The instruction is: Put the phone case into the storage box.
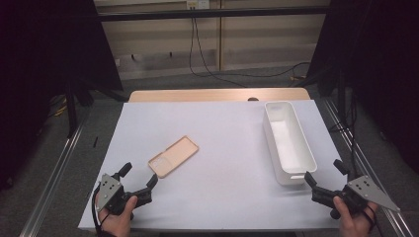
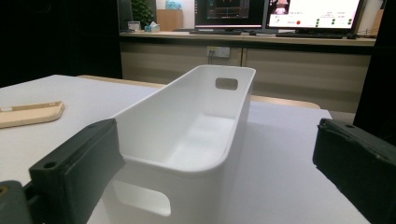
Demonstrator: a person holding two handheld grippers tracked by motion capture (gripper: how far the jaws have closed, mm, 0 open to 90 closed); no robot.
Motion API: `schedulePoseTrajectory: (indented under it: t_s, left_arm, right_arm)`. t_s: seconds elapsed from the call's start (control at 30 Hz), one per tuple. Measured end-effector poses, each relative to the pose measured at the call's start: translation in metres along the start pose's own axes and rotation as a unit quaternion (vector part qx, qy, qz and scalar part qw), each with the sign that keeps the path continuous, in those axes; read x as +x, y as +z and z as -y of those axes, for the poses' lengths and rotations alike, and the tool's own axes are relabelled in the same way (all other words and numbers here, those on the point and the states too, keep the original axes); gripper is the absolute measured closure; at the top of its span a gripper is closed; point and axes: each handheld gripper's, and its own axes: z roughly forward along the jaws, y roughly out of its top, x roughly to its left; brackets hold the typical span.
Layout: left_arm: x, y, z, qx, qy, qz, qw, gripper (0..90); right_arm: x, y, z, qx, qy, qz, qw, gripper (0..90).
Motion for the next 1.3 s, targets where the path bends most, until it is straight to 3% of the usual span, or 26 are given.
schedulePoseTrajectory:
  t_s: [0.47,0.77,1.1,1.3]
  left_arm:
    - [-0.002,0.002,0.001,0.010,0.002,-0.003,0.9999,4.1]
    - [-0.003,0.003,0.000,0.007,-0.006,0.009,0.9999,2.7]
    - [-0.012,0.017,-0.001,0.027,0.005,0.030,0.9992,3.4]
    - [-0.013,0.023,-0.004,0.022,0.004,0.036,0.9991,3.8]
  right_arm:
    - [-0.002,-0.001,0.001,-0.001,0.007,-0.002,1.0000,0.0]
    - [0.001,0.000,0.000,0.002,0.003,-0.002,1.0000,0.0]
    - [0.001,0.000,0.001,0.000,0.005,-0.002,1.0000,0.0]
    - [0.001,-0.001,0.001,0.000,0.004,-0.003,1.0000,0.0]
